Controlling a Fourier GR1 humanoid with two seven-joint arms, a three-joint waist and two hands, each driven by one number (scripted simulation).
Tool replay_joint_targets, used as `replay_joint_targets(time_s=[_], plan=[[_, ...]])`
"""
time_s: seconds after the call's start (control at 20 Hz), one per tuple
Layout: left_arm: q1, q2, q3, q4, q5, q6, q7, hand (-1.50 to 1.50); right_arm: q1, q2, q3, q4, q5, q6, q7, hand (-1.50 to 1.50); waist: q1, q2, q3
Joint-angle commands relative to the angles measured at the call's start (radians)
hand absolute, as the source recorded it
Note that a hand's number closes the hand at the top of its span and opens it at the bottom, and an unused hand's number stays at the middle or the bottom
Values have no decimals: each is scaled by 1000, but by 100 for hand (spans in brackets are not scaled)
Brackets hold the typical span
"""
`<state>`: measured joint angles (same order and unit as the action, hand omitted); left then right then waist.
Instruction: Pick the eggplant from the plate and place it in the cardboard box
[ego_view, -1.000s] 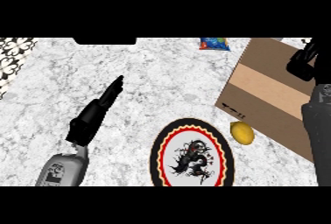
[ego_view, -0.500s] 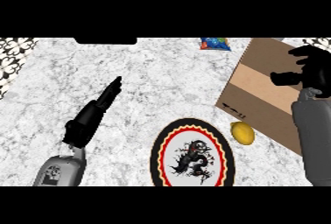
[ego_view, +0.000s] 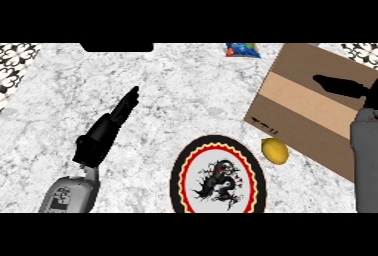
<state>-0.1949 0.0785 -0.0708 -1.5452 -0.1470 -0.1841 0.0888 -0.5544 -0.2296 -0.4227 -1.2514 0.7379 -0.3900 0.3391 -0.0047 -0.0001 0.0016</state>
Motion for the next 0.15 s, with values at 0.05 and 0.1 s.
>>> replay_joint_targets(time_s=[0.05,0.1], plan=[[46,1,-5,-36,0,0,-13,0,56,5,-127,-115,-229,-41,-128,-150,-5,-5,0],[40,-23,-22,-20,-22,24,-5,0,99,-15,-157,-143,-275,-20,-158,-150,-12,-4,0]])
